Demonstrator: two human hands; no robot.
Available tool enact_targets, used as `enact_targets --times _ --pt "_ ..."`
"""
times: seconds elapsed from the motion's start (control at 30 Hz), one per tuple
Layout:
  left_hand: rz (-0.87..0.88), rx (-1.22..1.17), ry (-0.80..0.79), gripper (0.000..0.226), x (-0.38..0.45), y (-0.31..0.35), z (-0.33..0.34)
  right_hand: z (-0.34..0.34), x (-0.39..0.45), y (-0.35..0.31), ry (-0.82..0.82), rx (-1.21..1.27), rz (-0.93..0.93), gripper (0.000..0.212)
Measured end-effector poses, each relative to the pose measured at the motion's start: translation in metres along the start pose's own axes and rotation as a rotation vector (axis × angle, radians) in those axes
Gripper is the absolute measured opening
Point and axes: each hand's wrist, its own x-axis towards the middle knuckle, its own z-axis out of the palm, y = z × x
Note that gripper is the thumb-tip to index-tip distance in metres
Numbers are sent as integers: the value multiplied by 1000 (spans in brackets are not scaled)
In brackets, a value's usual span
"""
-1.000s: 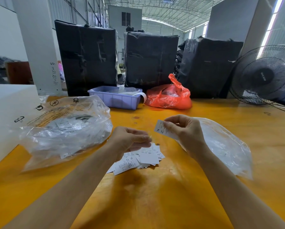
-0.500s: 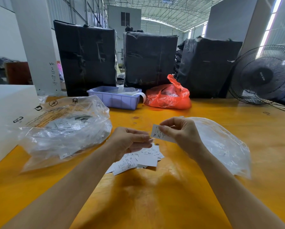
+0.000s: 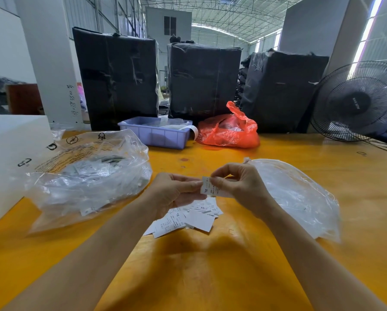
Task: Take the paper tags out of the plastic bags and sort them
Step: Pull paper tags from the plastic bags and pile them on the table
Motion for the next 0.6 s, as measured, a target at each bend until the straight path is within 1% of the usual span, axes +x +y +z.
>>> enact_targets --times 0.03,0.13,0.2,0.27,0.37,0.5,0.6 --pt "5 -8 18 33 1 0 0 1 0 0 -13 -6 3 10" --pt "17 19 49 21 1 -2 1 4 -1 1 -77 -30 30 10" --pt "23 49 53 18 1 -3 2 6 -1 1 -102 -21 47 6" --pt "30 48 55 22 0 -3 2 5 -1 1 -83 -21 40 5" --pt "46 8 74 28 0 -2 2 1 0 1 -1 8 45 6" --pt "52 -4 102 24 0 -2 2 -5 2 2 57 78 92 11" --pt "50 -3 88 31 -1 -2 2 -8 2 0 66 109 75 5"
